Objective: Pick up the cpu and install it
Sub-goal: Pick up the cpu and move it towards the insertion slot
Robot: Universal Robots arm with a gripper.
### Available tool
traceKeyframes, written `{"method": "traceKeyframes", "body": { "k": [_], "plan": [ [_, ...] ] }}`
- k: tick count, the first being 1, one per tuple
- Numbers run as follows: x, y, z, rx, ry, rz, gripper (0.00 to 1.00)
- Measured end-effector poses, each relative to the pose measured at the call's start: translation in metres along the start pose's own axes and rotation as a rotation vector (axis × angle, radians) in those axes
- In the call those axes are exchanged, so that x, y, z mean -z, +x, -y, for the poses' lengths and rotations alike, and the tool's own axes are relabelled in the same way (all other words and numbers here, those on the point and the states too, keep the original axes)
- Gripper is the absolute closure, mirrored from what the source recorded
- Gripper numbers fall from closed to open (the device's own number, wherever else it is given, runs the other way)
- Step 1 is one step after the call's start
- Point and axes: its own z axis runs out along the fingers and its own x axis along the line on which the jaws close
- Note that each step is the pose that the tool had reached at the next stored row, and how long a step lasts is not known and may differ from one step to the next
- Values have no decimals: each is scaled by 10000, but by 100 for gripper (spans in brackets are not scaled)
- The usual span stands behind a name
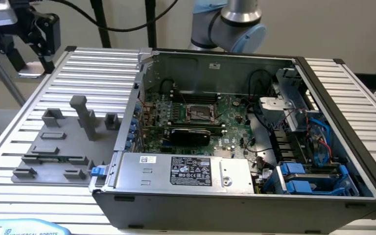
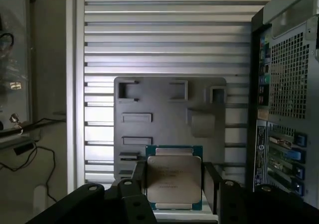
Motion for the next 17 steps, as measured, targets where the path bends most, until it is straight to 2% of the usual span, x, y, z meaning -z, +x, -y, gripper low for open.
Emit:
{"method": "traceKeyframes", "body": {
  "k": [9, 17],
  "plan": [
    [225, -404, -7, -3, -13, -126, 45],
    [270, -769, -10, -2, -70, -143, 45]
  ]
}}
